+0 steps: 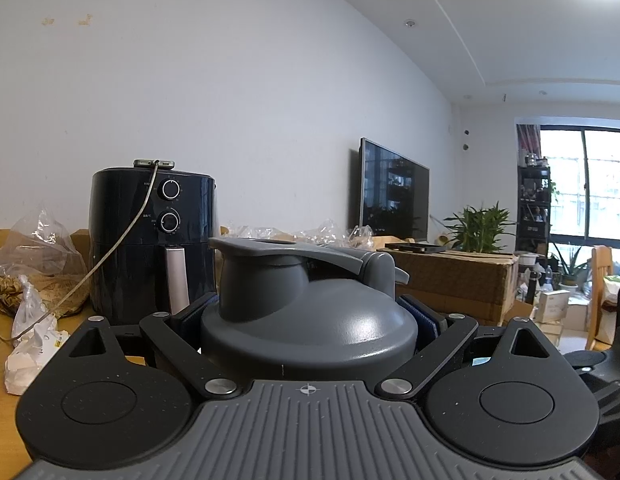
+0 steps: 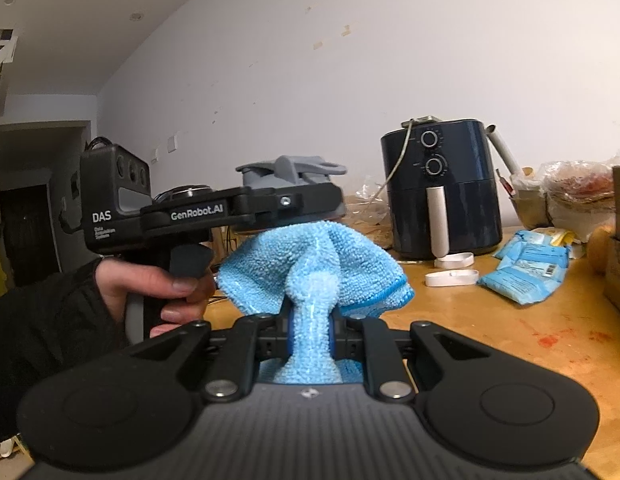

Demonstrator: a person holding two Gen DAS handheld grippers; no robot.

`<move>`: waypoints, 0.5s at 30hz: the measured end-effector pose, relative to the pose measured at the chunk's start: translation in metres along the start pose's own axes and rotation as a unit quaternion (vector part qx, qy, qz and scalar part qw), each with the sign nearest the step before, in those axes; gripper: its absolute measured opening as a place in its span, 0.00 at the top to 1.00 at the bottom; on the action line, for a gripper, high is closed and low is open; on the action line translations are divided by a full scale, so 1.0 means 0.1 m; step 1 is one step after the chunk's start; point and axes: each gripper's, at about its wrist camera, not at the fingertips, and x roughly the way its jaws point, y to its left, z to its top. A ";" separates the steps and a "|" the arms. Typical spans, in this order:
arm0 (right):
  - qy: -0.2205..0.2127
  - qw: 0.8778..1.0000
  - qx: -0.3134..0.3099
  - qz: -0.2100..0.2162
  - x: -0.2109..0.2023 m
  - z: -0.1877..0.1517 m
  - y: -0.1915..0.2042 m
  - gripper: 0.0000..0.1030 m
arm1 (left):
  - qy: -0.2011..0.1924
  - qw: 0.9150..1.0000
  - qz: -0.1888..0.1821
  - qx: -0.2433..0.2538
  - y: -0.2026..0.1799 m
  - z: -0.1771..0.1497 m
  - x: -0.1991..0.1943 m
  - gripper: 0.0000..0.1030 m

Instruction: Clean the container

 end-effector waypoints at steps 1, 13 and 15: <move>-0.001 1.000 0.000 -0.002 -0.04 0.00 -0.02 0.91 | 0.000 1.000 0.000 -0.001 0.00 0.00 0.00 0.07; -0.004 1.000 0.019 -0.018 -0.20 -0.05 -0.13 0.90 | 0.002 1.000 -0.009 -0.005 0.03 0.00 -0.01 0.07; -0.002 1.000 0.020 -0.018 -0.19 -0.05 -0.13 0.90 | -0.001 1.000 -0.011 -0.005 0.03 -0.01 -0.01 0.07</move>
